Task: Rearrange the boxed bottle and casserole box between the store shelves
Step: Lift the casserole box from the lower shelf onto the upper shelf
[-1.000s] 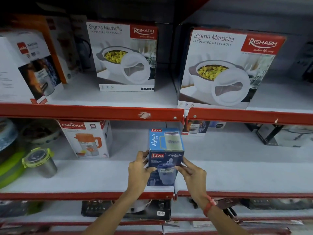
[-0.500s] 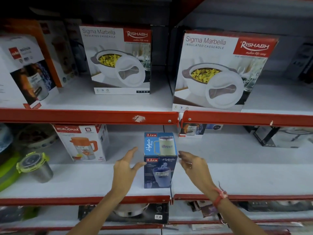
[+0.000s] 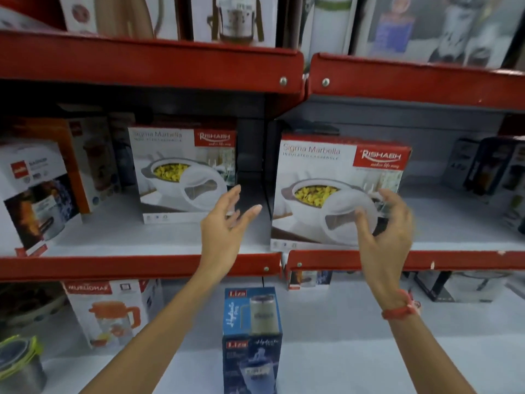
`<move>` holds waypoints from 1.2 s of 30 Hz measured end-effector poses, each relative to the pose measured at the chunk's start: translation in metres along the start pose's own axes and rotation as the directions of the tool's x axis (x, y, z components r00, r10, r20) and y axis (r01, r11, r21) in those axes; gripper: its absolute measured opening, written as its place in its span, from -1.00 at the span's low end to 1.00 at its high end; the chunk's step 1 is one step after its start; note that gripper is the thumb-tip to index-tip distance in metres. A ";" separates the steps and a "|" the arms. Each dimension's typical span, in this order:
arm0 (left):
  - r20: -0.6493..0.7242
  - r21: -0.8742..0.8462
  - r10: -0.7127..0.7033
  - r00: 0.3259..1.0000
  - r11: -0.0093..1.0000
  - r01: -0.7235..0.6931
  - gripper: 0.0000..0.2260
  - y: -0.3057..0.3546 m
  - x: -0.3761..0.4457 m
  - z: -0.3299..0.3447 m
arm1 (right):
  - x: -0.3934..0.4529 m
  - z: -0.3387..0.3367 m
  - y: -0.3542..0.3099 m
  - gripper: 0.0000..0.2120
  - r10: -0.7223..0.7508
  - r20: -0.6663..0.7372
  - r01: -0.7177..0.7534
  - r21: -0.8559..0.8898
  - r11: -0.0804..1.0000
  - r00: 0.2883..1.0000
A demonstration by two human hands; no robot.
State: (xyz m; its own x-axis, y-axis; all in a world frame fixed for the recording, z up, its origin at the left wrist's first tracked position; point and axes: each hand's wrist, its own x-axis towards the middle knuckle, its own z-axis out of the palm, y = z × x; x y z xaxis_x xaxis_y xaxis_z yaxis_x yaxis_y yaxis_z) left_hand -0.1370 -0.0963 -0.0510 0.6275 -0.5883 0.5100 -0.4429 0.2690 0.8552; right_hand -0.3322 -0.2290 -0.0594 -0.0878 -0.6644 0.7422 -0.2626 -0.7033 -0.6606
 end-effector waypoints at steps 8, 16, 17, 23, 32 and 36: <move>0.290 0.117 -0.156 0.944 0.985 0.127 -0.30 -0.006 0.034 0.051 | 0.035 0.004 0.040 -0.34 0.364 0.340 -0.441 0.184 0.878 0.867; 0.126 0.126 -0.031 0.992 0.992 0.015 -0.44 -0.002 0.029 0.009 | 0.026 0.017 0.012 -0.57 0.212 0.411 -0.347 0.288 0.893 0.887; 0.113 0.121 -0.018 0.993 0.993 0.005 -0.46 0.002 0.026 -0.001 | 0.024 0.018 0.003 -0.56 0.202 0.414 -0.341 0.293 0.893 0.888; 0.074 0.057 -0.034 0.997 0.998 0.029 -0.51 0.028 -0.001 -0.062 | -0.001 0.007 -0.051 -0.60 0.133 0.482 -0.331 0.355 0.874 0.866; 0.046 0.021 -0.046 0.998 0.999 0.045 -0.51 0.055 -0.057 -0.134 | -0.046 -0.024 -0.112 -0.62 0.074 0.557 -0.353 0.412 0.840 0.827; 0.050 0.060 -0.033 0.998 0.998 0.030 -0.51 0.059 -0.058 -0.139 | -0.053 -0.028 -0.120 -0.61 0.108 0.545 -0.377 0.411 0.830 0.831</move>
State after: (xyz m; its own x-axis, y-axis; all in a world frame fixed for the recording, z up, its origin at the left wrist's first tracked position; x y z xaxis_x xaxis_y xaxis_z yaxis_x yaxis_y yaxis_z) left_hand -0.1100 0.0599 -0.0177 0.6090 -0.6344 0.4762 -0.4616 0.2047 0.8631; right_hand -0.3231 -0.1018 -0.0163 0.4221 -0.7663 0.4843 0.2104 -0.4368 -0.8746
